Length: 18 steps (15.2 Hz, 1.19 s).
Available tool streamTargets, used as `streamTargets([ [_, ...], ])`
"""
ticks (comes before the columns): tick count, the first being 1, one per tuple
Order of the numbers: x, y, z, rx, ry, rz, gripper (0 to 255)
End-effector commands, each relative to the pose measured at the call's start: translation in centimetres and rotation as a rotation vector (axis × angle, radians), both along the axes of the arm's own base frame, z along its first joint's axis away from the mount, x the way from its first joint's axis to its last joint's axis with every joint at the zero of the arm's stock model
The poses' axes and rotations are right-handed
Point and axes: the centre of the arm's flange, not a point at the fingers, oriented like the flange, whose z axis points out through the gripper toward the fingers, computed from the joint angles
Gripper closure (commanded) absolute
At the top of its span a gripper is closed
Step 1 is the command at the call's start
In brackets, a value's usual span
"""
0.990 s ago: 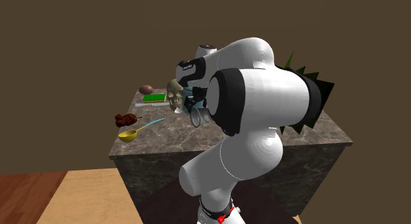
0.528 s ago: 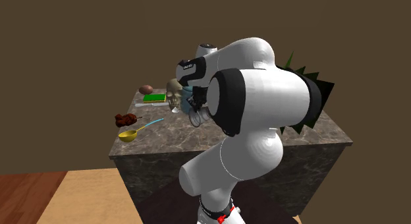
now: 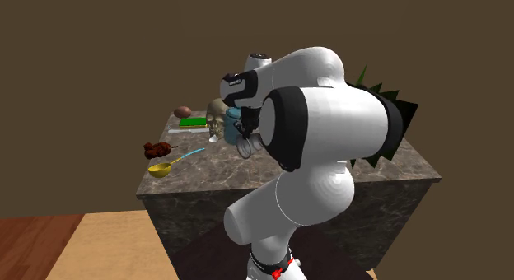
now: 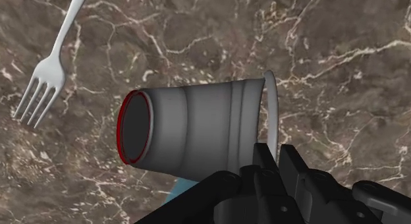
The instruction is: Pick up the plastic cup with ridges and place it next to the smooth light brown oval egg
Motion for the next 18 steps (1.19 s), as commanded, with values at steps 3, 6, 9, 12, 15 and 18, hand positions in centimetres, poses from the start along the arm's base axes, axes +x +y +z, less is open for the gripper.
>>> streamTargets([
  [3, 0.0, 0.0, 1.9, 0.001, 0.002, 0.0, 255],
  [6, 0.0, 0.0, 3.5, 0.001, 0.002, 0.0, 255],
  [9, 0.0, 0.0, 5.1, 0.001, 0.002, 0.0, 255],
  [12, 0.0, 0.0, 6.6, 0.001, 0.002, 0.0, 255],
  [15, 0.0, 0.0, 8.2, 0.001, 0.002, 0.0, 255],
  [18, 0.0, 0.0, 9.8, 0.001, 0.002, 0.0, 255],
])
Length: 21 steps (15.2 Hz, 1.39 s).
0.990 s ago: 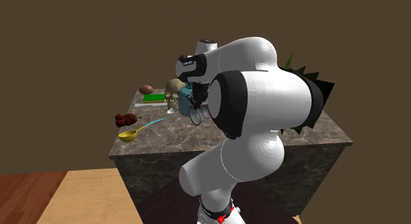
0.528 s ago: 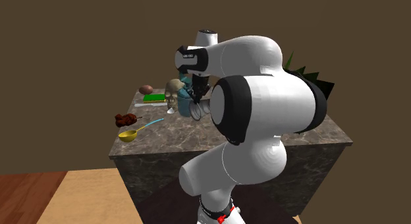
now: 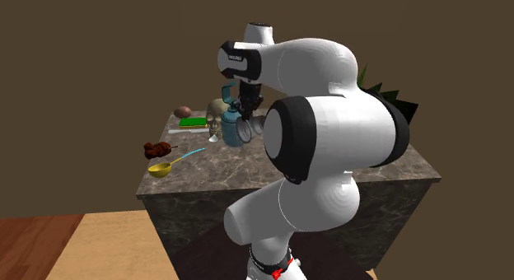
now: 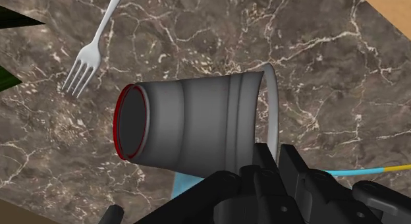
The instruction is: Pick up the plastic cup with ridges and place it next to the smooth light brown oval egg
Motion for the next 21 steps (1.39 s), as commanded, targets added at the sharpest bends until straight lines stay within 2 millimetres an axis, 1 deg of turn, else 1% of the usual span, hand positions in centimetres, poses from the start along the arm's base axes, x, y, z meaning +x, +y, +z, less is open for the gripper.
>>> streamTargets([
  [1, 0.0, 0.0, 1.1, 0.0, 0.0, 0.0, 255],
  [15, 0.0, 0.0, 8.5, 0.0, 0.0, 0.0, 255],
  [21, 7.1, 3.6, 8.7, 0.0, 0.0, 0.0, 255],
])
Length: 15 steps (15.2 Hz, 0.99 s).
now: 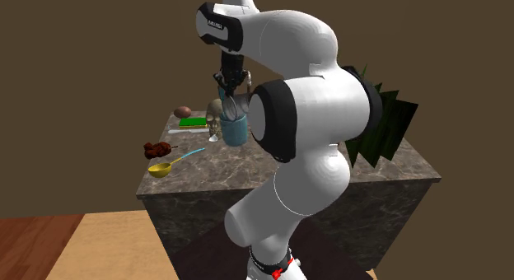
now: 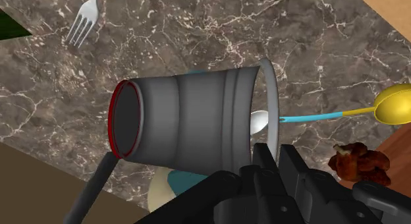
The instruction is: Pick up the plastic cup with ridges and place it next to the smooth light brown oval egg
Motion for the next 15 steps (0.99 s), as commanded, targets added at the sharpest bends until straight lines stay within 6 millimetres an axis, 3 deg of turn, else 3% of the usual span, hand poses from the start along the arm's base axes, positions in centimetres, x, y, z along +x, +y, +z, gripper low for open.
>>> streamTargets([
  [1, 2.5, 1.1, -0.3, 0.001, 0.0, 0.0, 255],
  [15, 19.1, 9.4, 0.2, 0.001, 0.0, 0.0, 255],
])
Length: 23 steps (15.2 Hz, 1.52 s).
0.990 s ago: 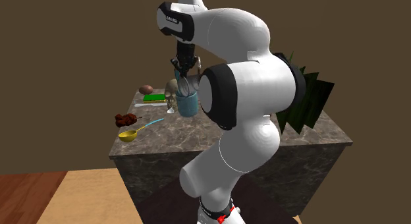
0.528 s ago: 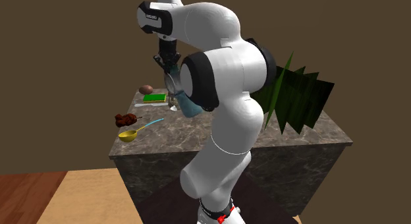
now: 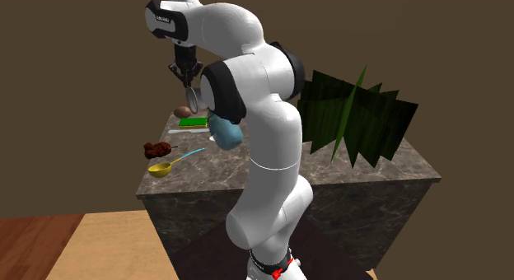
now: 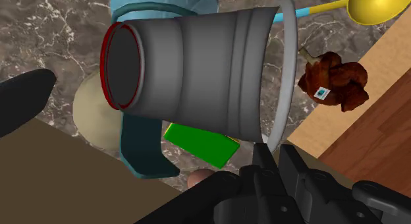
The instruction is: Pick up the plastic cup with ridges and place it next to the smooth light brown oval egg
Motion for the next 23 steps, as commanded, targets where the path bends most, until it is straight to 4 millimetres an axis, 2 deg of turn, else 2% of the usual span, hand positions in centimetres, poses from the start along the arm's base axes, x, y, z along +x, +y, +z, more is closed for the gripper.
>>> streamTargets([
  [1, 2.4, 1.3, 0.1, 0.0, -0.001, 0.0, 255],
  [4, 5.8, 3.0, 0.2, 0.0, -0.001, 0.0, 255],
  [23, 5.8, 3.0, -9.8, 0.0, -0.001, 0.0, 255],
])
